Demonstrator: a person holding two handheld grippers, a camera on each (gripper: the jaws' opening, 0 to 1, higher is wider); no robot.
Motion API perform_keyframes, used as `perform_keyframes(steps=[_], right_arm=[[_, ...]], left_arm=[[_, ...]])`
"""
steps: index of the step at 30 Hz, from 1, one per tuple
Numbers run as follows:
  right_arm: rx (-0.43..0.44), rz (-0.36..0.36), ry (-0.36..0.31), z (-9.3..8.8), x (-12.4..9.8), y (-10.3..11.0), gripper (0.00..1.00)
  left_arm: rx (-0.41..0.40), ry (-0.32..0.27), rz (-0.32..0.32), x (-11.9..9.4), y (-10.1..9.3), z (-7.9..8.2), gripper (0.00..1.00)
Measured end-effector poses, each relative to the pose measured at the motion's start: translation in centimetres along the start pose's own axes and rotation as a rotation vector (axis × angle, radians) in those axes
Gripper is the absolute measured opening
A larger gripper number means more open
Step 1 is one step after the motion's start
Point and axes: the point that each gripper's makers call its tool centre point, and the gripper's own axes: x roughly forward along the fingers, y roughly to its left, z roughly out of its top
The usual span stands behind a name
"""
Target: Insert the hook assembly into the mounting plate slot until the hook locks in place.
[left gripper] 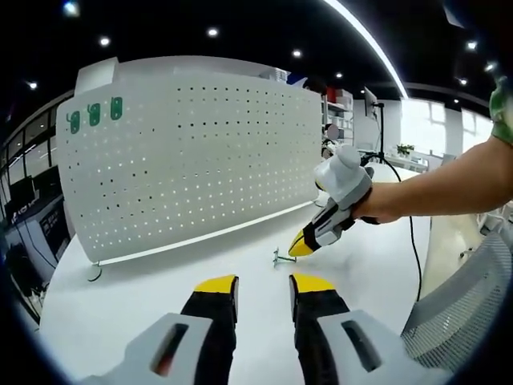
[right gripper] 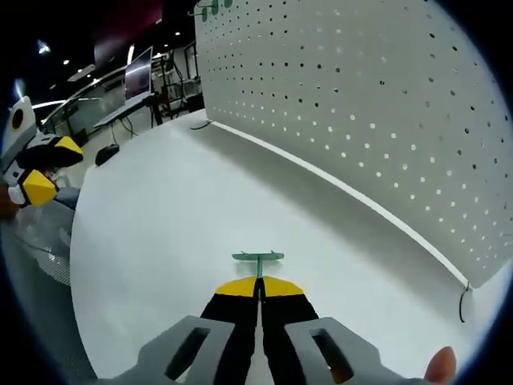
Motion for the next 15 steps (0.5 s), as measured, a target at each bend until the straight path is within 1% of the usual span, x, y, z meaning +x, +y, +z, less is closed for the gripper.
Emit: perform_keyframes(steps=[8, 15], right_arm=[[-0.01, 0.004, -0.001, 0.2, 0.0, 0.3, 0.0], [-0.023, 0.002, 0.049, -1.4, 0.3, 0.2, 0.02]], left_arm=[[0.002, -0.002, 0.0, -0.2, -0.1, 0.1, 0.26], [0.002, -0.001, -0.003, -0.2, -0.2, 0.1, 0.26]])
